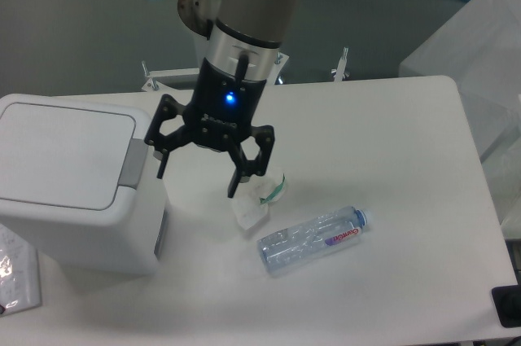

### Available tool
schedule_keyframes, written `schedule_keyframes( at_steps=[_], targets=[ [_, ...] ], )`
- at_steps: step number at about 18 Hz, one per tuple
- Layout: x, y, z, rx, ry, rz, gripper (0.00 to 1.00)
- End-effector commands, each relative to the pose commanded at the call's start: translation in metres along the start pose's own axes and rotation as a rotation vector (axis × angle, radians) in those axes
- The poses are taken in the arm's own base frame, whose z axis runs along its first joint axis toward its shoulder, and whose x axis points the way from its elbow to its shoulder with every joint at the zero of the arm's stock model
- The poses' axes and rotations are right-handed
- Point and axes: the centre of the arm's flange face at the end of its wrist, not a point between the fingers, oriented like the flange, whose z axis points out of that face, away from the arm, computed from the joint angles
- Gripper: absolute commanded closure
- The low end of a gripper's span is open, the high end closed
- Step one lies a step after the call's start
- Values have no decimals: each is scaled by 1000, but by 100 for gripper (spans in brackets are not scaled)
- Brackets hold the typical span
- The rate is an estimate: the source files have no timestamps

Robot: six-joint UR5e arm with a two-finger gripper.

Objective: Open the trash can
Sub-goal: 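Lower the gripper fingers onto the lid's front edge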

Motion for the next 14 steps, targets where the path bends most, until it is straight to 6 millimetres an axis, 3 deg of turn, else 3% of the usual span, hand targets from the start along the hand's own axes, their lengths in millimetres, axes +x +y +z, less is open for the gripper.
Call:
schedule_keyframes(
  at_steps=[3, 9, 14],
  targets=[
    [3, 6, -3, 14, -19, 34, 0],
    [-1, 23, 15, -35, -55, 47, 0],
    [3, 26, 24, -55, -58, 51, 0]
  ],
)
